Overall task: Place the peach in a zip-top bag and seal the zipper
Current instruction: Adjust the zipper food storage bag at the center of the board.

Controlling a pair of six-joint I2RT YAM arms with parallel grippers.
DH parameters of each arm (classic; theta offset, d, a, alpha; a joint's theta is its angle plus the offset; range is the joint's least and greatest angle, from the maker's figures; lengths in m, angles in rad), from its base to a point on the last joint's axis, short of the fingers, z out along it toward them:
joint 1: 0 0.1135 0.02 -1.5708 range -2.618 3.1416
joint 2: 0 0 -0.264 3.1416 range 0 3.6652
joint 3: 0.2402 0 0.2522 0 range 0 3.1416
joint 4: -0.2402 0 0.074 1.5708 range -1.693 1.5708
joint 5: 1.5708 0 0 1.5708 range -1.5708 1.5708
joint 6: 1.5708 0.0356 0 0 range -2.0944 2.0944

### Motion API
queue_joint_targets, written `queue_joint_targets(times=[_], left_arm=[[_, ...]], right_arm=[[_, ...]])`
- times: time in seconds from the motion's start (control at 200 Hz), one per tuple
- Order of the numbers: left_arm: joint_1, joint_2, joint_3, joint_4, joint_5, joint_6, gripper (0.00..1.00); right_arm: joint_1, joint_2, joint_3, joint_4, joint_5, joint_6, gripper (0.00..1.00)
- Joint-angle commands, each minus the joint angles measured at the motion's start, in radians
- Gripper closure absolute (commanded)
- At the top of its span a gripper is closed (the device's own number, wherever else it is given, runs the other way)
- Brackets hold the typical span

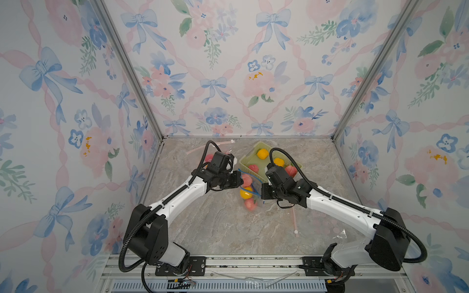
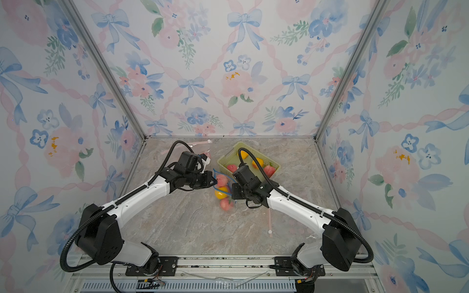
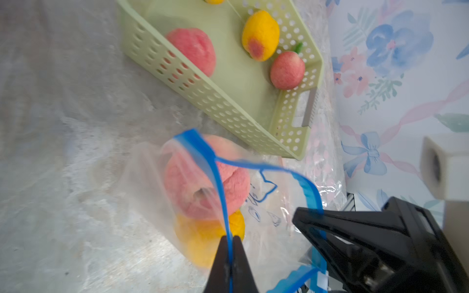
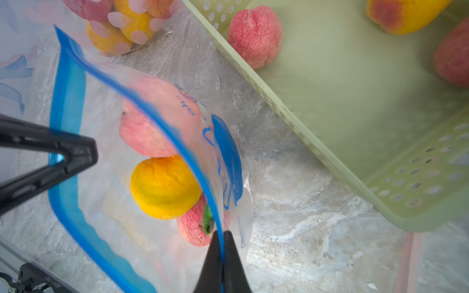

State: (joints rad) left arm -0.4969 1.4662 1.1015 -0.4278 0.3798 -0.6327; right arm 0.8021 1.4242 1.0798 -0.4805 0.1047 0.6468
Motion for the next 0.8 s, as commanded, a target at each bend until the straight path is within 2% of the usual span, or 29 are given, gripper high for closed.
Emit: queue_joint_targets(times=[0.0, 0.06, 0.125, 0.22, 0.275, 0.315, 0.375, 0.49, 0.625, 0.79], left_arm=[[-0.095, 0.007, 0.010, -0.005, 0.043, 0.002, 1.00], [-0.176, 0.032, 0.064, 0.009, 0.131, 0.007, 1.00], [-0.201, 0.023, 0.092, 0.008, 0.119, 0.016, 1.00], [-0.116, -0.032, 0.053, -0.033, -0.056, 0.002, 1.00], [-0.030, -0.074, -0.005, -0.021, -0.094, -0.049, 1.00], [-0.002, -0.104, -0.054, 0.033, -0.093, -0.082, 1.00], [-0.018, -0.120, -0.102, 0.118, -0.043, -0.107, 1.00], [-0.037, -0.065, -0.085, 0.109, -0.013, -0.106, 1.00], [-0.031, -0.056, -0.082, 0.111, -0.048, -0.105, 1.00], [-0.031, -0.035, -0.069, 0.127, -0.028, -0.101, 1.00]], right_arm=[[0.009, -0.026, 0.022, -0.033, 0.047, 0.001, 1.00], [0.008, -0.008, 0.025, -0.033, 0.052, 0.003, 1.00], [0.008, 0.014, 0.033, -0.031, 0.046, 0.002, 1.00], [0.014, 0.025, 0.040, -0.020, 0.024, 0.004, 1.00], [0.023, 0.018, 0.047, -0.019, 0.020, -0.001, 1.00], [0.030, 0.013, 0.054, -0.022, 0.017, -0.007, 1.00], [0.036, 0.011, 0.068, -0.029, 0.004, -0.015, 1.00], [0.037, 0.009, 0.082, -0.018, -0.052, -0.047, 1.00], [0.039, -0.023, 0.071, -0.022, -0.080, -0.065, 0.89], [0.023, -0.065, 0.037, -0.026, -0.106, -0.085, 0.73]])
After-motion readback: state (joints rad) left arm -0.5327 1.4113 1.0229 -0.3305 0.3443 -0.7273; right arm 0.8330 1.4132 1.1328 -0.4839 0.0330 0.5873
